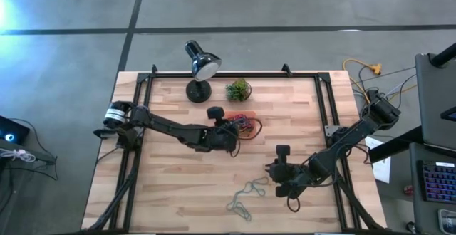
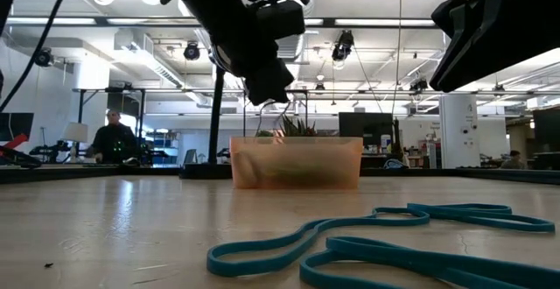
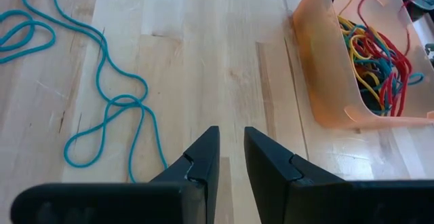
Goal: Pick and place rubber bands into bin
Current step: Put the red rubber band into the orange bin, then put the blue rubber band into the orange bin
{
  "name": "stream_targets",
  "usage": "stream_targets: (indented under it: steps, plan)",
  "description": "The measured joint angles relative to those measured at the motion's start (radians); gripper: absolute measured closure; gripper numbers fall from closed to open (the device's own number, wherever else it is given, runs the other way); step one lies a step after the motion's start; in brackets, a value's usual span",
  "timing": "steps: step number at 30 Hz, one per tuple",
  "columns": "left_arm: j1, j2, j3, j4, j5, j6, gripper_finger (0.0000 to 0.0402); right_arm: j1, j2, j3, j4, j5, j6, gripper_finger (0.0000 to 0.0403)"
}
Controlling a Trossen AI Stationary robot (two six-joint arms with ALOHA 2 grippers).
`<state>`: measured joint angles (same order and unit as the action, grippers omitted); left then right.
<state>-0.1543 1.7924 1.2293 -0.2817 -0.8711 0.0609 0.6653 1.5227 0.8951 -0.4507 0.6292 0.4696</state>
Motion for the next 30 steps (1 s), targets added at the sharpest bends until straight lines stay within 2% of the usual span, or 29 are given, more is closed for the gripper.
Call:
stream_targets:
  steps: [5,10,13,23,26,30]
  plan:
    - [0.003,0.000,0.000,0.001,-0.004,0.005,0.0401,0.000,0.000,0.000,0.001,0.000,-0.001,0.0339]
    - [0.009,0.002,0.000,0.002,-0.109,-0.026,0.0401,0.000,0.000,-0.001,0.001,0.000,-0.001,0.0339]
    - [0.009,0.005,0.000,0.001,-0.134,-0.027,0.0399,0.000,0.000,-0.001,0.002,0.000,-0.001,0.0339]
    - [0.008,0.006,0.000,0.002,-0.127,-0.028,0.0324,0.000,0.000,-0.002,0.002,0.000,-0.001,0.0339]
    - [-0.004,0.006,0.000,0.002,-0.014,-0.034,0.0316,0.000,0.000,-0.002,0.006,-0.004,0.006,0.0339]
    - [-0.048,0.004,0.000,-0.005,0.182,-0.119,0.0315,0.000,0.000,-0.020,0.061,-0.086,0.023,0.0339]
